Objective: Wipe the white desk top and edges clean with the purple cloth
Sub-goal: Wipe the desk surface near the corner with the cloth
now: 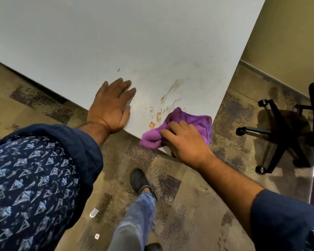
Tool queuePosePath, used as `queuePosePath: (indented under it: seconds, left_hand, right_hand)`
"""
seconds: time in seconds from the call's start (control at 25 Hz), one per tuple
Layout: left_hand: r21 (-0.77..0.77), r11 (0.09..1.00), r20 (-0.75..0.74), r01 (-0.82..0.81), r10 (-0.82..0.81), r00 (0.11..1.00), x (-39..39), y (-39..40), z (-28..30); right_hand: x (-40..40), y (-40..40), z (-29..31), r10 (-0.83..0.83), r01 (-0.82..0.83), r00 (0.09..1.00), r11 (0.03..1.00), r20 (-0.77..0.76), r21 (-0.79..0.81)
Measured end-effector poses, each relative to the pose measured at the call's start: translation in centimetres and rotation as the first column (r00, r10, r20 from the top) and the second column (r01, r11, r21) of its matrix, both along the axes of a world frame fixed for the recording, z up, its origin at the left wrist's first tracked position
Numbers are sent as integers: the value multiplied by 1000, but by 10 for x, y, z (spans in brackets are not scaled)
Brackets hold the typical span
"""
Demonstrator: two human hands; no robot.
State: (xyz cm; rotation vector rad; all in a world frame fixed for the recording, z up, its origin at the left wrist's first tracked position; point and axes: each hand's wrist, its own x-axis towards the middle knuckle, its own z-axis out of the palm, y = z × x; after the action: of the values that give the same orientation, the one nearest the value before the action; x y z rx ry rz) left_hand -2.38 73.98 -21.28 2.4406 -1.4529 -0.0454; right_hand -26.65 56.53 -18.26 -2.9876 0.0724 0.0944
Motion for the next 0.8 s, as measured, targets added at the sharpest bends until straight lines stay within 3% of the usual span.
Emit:
queuePosePath:
  seconds: [0.08,0.16,0.2,0.24,0.36,0.56,0.8]
  left_hand:
    - [-13,1000,-4,-3,3,1000,0,0,-1]
    - [-32,999,2,-5,5,1000,0,1,-2]
    - [-43,999,5,-6,7,1000,0,1,-3]
    - [-52,999,6,-6,6,1000,0,1,-4]
    - [-56,998,10,-3,4,1000,-1,0,-5]
    - [-47,999,3,-8,8,1000,0,-1,-5]
    - [-40,999,-9,-1,0,1000,0,0,-3]
  right_hand:
    - [18,-9,12,-142,126,986,980,92,156]
    - [44,-36,26,-475,409,861,860,185,305]
    - [56,-52,28,-572,510,800,808,182,294]
    - [66,-67,25,-590,558,796,801,131,216]
    - [75,-84,-2,-456,470,880,876,-132,108]
    - [65,-66,-12,-414,404,910,881,-9,245]
    - [38,-6,-12,-312,309,949,882,-51,356]
